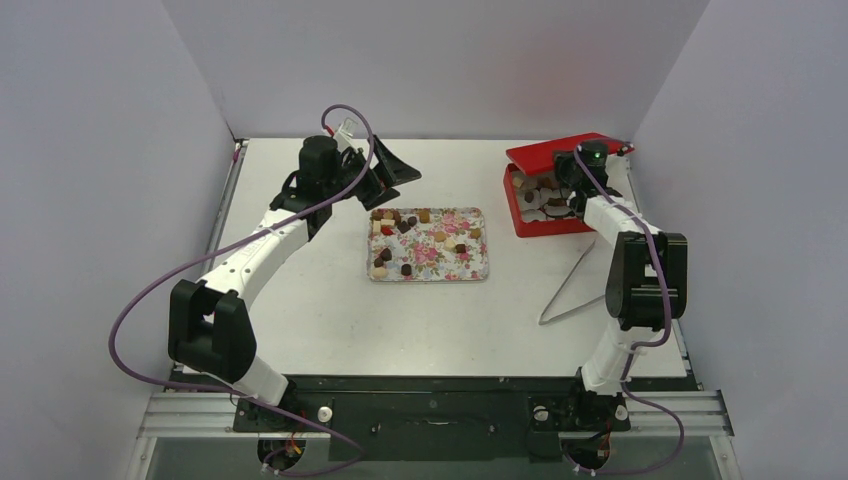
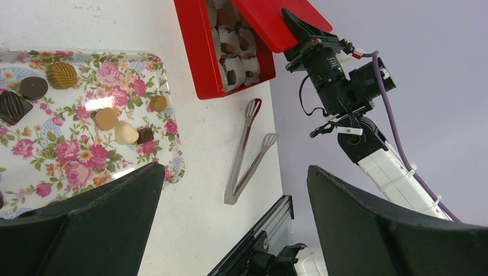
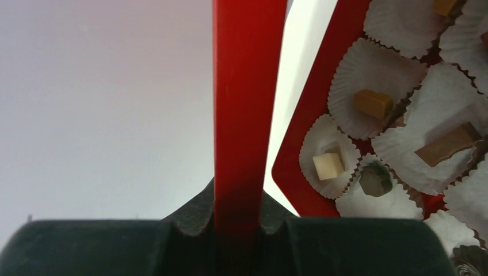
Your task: Pack the chocolate
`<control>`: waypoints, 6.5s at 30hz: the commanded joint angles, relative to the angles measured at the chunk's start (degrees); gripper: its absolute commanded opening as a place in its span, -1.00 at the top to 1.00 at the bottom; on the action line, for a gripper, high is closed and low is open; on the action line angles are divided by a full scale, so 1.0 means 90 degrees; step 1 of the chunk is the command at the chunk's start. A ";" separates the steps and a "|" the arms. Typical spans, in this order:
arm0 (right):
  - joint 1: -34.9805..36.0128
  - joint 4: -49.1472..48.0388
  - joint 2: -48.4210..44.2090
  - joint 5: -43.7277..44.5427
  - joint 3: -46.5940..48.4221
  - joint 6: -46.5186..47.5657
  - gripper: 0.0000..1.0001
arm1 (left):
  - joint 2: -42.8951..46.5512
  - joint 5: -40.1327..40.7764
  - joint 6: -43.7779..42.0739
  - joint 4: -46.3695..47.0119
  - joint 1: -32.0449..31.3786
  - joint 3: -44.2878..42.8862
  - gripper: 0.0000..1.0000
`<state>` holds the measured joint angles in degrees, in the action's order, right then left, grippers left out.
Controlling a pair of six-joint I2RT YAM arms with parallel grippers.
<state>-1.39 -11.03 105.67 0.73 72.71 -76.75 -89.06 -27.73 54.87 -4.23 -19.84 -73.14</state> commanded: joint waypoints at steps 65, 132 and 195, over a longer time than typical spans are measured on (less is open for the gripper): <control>-0.0084 -0.0297 -0.1798 -0.0034 -0.3008 -0.1795 0.43 | -0.0689 0.0537 -0.0250 -0.0262 -0.0308 -0.0082 -0.88; -0.1813 0.3524 0.2083 -0.1306 0.2956 0.3162 -0.46 | -0.7378 0.1019 -0.0354 -0.1173 -0.2214 -0.8061 -0.93; 0.1360 0.3769 -0.3288 0.0452 -0.2165 0.2872 -0.51 | -0.2539 0.3668 -0.2842 -0.3854 -0.2164 -0.3653 -0.71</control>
<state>11.25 17.85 78.85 0.97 47.31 -55.92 -117.95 3.66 31.73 -38.09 -39.16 -101.34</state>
